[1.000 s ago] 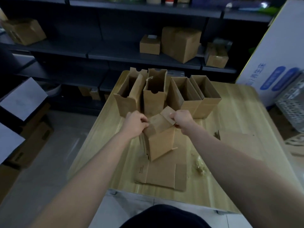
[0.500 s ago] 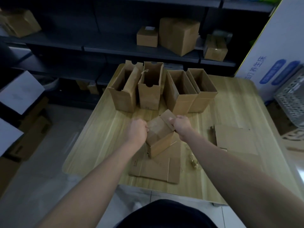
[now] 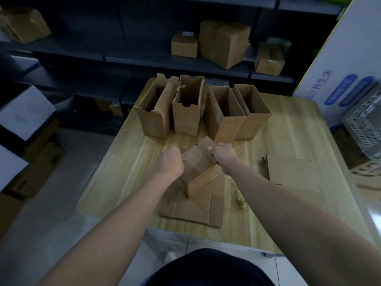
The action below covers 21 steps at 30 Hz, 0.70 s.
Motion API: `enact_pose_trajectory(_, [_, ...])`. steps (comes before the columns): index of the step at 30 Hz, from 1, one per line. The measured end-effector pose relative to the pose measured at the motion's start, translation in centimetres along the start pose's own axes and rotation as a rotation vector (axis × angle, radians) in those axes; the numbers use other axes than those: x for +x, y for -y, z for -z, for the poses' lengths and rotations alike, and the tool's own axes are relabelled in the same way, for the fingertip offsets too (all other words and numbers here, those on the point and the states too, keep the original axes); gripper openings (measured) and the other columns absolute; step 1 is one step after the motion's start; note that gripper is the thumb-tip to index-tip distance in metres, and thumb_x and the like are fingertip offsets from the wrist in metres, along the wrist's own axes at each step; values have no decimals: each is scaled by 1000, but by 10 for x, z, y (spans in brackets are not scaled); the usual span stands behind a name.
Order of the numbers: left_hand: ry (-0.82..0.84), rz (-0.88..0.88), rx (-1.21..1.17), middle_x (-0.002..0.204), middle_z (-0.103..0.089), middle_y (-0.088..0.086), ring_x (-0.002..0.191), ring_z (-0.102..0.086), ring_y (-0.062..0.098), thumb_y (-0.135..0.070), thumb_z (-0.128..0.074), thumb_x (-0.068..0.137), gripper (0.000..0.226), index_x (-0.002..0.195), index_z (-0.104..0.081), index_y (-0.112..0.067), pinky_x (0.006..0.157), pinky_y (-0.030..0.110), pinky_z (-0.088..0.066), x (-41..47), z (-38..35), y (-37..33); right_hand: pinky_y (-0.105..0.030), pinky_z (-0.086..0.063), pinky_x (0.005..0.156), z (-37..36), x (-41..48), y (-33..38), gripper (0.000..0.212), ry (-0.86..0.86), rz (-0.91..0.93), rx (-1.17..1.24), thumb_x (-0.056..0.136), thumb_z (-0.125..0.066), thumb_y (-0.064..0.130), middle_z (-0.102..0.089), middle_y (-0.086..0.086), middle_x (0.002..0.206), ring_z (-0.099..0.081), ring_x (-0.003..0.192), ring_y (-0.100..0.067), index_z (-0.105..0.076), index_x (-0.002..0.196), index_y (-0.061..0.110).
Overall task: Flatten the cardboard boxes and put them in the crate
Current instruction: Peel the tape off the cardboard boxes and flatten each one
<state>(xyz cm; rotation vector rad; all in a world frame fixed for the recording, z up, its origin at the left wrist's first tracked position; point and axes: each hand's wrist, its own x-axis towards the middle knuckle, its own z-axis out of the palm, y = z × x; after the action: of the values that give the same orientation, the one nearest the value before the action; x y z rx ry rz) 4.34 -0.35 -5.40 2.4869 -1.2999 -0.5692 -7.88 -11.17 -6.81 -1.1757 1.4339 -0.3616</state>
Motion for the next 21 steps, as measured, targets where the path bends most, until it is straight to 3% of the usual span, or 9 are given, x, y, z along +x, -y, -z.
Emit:
enact_pose_trajectory(4, [47,-46,95,85,-60,12,80,-58,27,-2,-50,88,19,71,-52,-9,65,34,-46,-6,-2,0,-38,-35,104,-5,-1,-1,62,-9,7,-6,93,-58,21,-40,-12,144,-39,131,-30,-29,146,8])
enact_pose_trajectory(7, [72,-70,103,95,-54,13,94,-56,30,1,-49,86,9,89,-56,-4,80,39,-51,-8,-6,0,-40,-35,105,-8,-2,-2,62,-32,-1,7,92,-59,22,-40,-12,144,-39,132,-30,-30,146,9])
enact_pose_trajectory(9, [36,-71,62,100,-56,14,95,-56,29,3,-46,88,15,97,-57,-1,81,38,-50,-7,-10,2,-41,-35,106,-7,-3,-2,62,-34,-7,17,92,-59,22,-40,-12,145,-38,132,-31,-30,146,10])
enact_pose_trajectory(14, [-33,-50,39,94,-65,12,85,-61,25,-4,-51,93,12,88,-61,-4,71,33,-49,-3,-7,4,-41,-36,105,-10,-4,2,60,-42,-10,21,92,-59,22,-42,-12,144,-40,131,-31,-32,145,8])
enact_pose_trajectory(16, [-4,-36,5,99,-65,11,87,-61,24,-12,-57,92,8,92,-62,-6,75,34,-51,0,-1,4,-39,-43,99,-11,-5,6,49,-55,18,-15,91,-58,17,-50,-14,136,-49,124,-32,-43,136,4])
enact_pose_trajectory(19, [152,-40,-96,123,-52,7,111,-51,25,-48,-71,76,55,118,-53,-17,93,42,-46,6,8,6,-37,-50,78,-5,-8,19,32,-95,77,-63,87,-56,10,-63,-19,115,-61,105,-33,-59,117,-2])
enact_pose_trajectory(21, [294,-58,-205,136,-38,6,124,-40,27,-55,-79,62,86,131,-40,-23,102,48,-41,10,13,6,-33,-47,72,4,-7,27,30,-113,78,-46,89,-52,10,-59,-16,101,-60,93,-28,-60,116,0])
